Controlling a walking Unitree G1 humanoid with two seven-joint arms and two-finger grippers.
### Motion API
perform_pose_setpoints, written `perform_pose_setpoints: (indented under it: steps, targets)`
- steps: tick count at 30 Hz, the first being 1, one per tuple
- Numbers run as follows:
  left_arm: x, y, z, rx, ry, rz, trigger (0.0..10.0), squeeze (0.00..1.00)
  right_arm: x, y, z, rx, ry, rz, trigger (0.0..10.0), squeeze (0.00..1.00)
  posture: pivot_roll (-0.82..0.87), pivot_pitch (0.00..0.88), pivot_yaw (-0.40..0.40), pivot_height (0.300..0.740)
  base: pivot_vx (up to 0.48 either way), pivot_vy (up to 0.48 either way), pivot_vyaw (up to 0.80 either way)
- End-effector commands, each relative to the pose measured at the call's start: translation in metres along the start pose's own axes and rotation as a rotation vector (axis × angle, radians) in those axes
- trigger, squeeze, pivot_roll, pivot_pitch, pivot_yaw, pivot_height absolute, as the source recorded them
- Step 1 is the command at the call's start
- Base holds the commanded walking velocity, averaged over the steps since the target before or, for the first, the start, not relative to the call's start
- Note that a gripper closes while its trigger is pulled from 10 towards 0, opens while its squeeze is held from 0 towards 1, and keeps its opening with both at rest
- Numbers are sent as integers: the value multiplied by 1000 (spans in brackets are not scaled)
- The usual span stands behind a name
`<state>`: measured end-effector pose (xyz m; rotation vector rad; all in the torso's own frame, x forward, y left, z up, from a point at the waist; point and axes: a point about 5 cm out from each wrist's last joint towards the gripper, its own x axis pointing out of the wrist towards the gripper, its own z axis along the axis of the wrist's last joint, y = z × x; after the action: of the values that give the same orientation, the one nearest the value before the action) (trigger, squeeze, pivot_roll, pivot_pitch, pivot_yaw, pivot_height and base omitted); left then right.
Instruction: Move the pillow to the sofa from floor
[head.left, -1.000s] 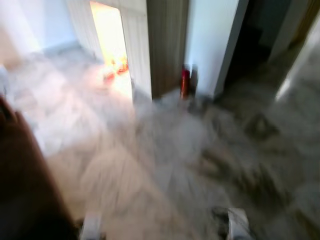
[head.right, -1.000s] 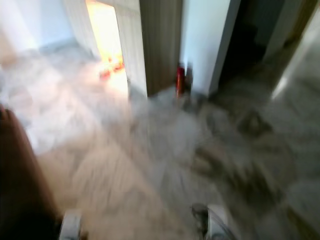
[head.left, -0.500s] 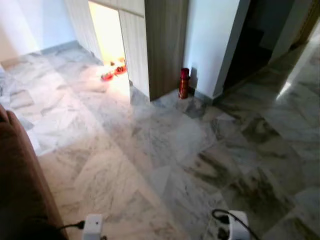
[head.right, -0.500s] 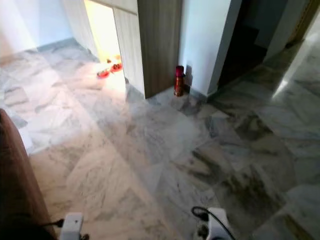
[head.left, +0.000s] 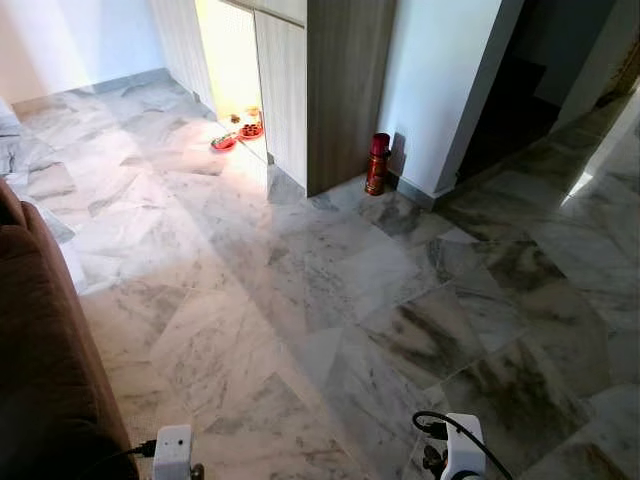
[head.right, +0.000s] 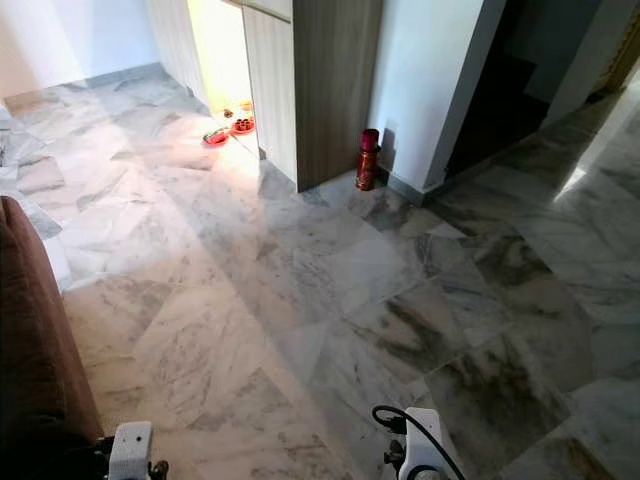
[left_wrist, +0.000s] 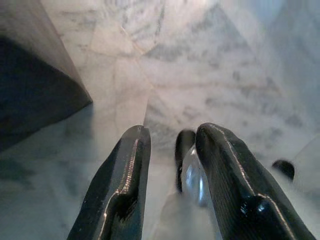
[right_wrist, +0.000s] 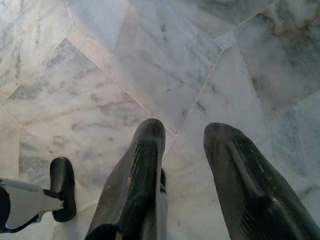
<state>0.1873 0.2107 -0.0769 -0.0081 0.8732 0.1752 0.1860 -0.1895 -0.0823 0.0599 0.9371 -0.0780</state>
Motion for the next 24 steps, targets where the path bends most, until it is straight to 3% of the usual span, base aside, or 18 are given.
perform_pose_setpoints:
  steps: [1,7,14,19,24]
  targets:
    - [1,-5,10,-30,-52,-33,10000,0,0,-1,1,10,-7,-3,10000,0,75,91,-26,703,0,0,0]
    - [4,-23,27,-26,-117,-113,10000,0,1,5,5,16,-30,26,10000,0,75,80,-25,703,0,0,0]
    - [3,-38,20,-6,-83,-174,10000,0,1,9,7,15,-41,44,10000,0,76,66,-20,703,0,0,0]
    - [2,-40,17,-23,-60,-184,10000,0,1,10,8,22,-48,50,10000,0,76,65,-19,703,0,0,0]
    - [2,-41,12,13,-28,-214,10000,0,1,11,8,18,-49,54,10000,0,76,76,-20,703,0,0,0]
